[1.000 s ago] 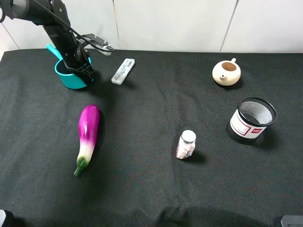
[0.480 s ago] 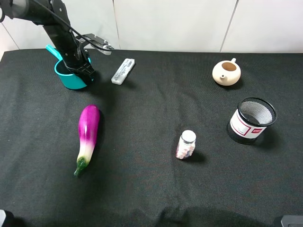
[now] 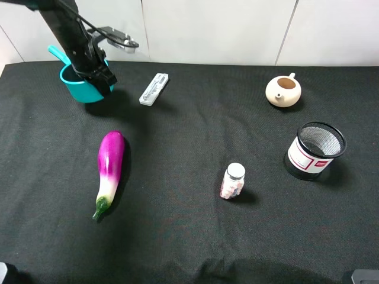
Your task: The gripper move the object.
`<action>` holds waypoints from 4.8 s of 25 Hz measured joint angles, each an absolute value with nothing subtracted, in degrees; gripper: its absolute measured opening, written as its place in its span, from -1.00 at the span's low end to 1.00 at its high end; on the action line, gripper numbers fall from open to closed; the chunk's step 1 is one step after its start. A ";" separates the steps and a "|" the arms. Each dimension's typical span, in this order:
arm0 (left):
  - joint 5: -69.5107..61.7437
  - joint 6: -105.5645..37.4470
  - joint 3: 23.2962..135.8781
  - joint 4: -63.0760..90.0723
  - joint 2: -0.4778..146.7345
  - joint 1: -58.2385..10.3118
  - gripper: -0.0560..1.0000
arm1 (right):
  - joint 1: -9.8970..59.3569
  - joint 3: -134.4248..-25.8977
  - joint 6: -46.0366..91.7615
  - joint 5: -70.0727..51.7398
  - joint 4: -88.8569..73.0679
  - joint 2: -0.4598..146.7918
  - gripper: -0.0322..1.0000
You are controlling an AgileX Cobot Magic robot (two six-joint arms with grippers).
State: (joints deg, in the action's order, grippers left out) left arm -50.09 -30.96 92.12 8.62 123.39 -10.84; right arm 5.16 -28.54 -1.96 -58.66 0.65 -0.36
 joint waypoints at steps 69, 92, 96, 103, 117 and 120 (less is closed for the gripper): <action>-57.52 -33.85 93.04 2.39 113.78 -47.20 -0.72 | 5.16 -28.54 -1.96 -58.66 0.65 -0.36 0.41; -53.07 -44.09 91.75 3.15 118.88 -51.33 -0.72 | 5.16 -28.54 -1.96 -58.66 0.65 -0.36 0.41; -52.70 -45.30 91.75 3.88 120.40 -52.27 -0.72 | 5.16 -28.54 -1.96 -58.66 0.65 -0.36 0.41; -51.71 -45.48 91.75 4.00 122.54 -53.50 -0.72 | 5.16 -28.54 -1.96 -58.66 0.65 -0.36 0.41; -49.18 -45.55 87.37 4.75 124.15 -54.12 -0.72 | 5.16 -28.54 -1.96 -58.66 0.65 -0.36 0.41; -47.94 -45.59 86.21 5.37 124.28 -54.12 -0.72 | 5.16 -28.54 -1.96 -58.66 0.65 -0.36 0.41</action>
